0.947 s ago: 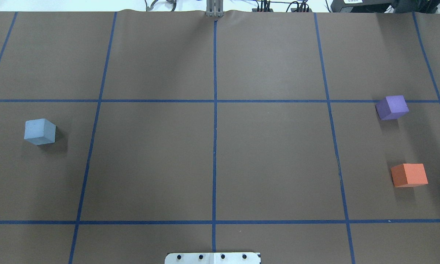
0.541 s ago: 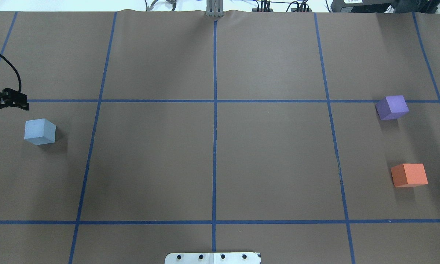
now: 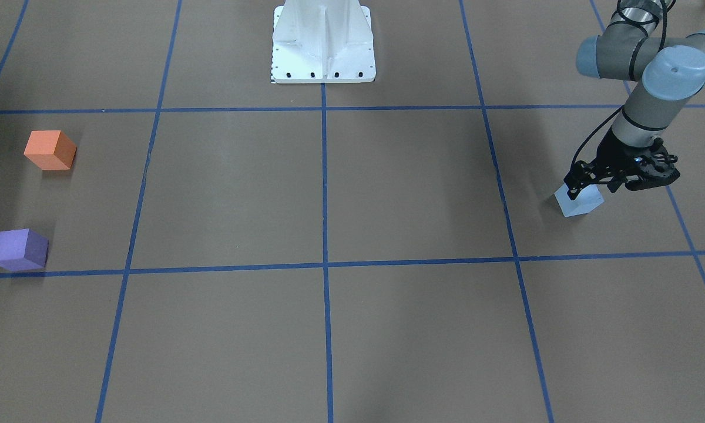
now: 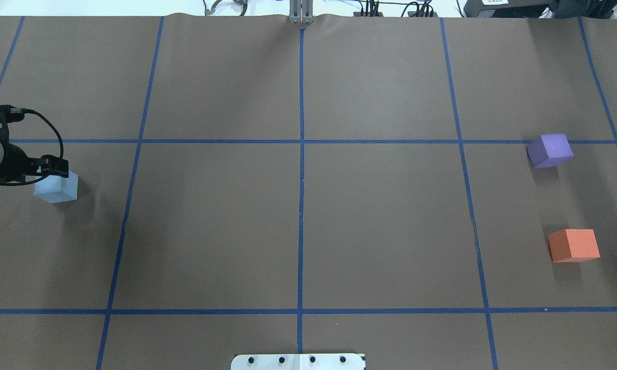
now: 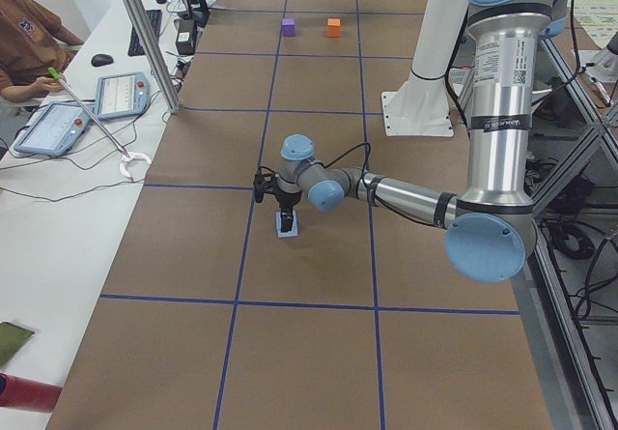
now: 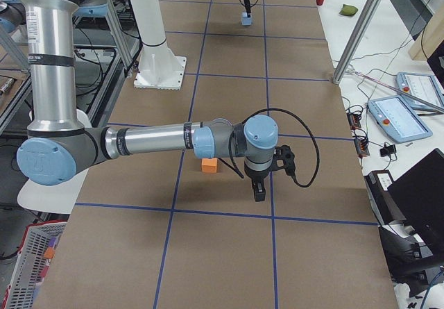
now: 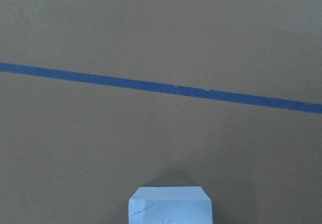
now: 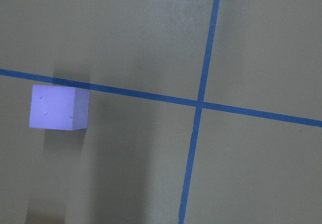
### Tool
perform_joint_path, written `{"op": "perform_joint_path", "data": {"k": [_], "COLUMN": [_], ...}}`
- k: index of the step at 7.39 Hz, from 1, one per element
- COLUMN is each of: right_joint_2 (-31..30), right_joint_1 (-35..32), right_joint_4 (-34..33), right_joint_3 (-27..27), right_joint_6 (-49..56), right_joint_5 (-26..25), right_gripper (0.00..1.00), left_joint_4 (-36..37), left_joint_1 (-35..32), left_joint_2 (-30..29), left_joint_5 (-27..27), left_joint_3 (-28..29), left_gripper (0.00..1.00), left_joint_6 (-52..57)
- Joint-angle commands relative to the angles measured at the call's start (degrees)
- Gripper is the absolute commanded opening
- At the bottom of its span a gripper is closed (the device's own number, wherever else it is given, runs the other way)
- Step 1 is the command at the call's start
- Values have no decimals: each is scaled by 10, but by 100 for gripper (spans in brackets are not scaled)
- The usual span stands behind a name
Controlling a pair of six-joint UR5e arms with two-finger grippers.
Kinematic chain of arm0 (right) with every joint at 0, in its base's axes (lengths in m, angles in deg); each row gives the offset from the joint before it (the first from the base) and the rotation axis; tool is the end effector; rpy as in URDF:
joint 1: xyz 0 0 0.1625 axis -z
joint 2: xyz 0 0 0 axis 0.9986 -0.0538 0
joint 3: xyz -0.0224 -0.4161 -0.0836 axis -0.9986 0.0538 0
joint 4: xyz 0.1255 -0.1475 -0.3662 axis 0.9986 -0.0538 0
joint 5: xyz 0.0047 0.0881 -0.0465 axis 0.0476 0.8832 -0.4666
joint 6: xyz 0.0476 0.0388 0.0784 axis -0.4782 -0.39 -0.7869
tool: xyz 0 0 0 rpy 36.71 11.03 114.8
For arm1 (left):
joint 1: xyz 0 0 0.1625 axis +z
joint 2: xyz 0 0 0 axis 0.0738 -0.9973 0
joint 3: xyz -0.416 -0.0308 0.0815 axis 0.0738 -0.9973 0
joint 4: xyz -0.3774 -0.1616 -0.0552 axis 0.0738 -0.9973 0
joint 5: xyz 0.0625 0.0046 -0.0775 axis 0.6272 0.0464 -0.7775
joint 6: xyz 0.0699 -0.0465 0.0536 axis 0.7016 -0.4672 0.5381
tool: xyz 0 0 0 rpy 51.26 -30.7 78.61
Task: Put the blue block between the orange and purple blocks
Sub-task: 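Lower the left gripper onto the light blue cube and close it, then carry the light blue cube toward the table center with the left gripper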
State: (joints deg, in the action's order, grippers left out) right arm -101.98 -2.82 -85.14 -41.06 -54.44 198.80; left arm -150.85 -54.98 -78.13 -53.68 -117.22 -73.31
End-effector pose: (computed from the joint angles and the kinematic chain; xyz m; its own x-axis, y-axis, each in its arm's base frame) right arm 0.0594 -0.4904 0.5905 0.6922 -0.1576 0.7043 0.0589 0.9849 0.1625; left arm 0.2541 -0.4614 0.5509 0.7258 -0.1309 -0.6753 0.2250 0.9729 0.0533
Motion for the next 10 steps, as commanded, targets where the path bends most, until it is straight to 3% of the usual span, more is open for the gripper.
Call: {"op": "perform_joint_path", "data": {"k": [1,2,3,5,7,8,10], "right_joint_2": [3,4,4,-2,-15,-15,-9], "right_joint_1": [0,0,0,0,0,0,0], "right_joint_4": [0,0,-1,-1,0,0,0], "right_joint_3": [-1,-2,-3,-5,-3,-2,-1], "right_joint_6": [1,1,0,0,1,0,-4], "right_joint_5": [0,0,0,3,44,43,43], "right_gripper": [100,100,100,100,100,100,100], "left_joint_4": [-10,-10,-6,52,193,274,439], "left_joint_1": [27,29,26,2,-5,-4,36], "left_joint_2": [-5,-6,-1,1,-28,-91,-285], "left_joint_5": [-1,-1,-7,-68,-67,-65,-62], "left_joint_3": [25,24,10,-42,-132,-155,-145], "left_gripper": [100,89,1,0,0,0,0], "left_joint_6": [-1,-4,-5,4,4,1,-4]}}
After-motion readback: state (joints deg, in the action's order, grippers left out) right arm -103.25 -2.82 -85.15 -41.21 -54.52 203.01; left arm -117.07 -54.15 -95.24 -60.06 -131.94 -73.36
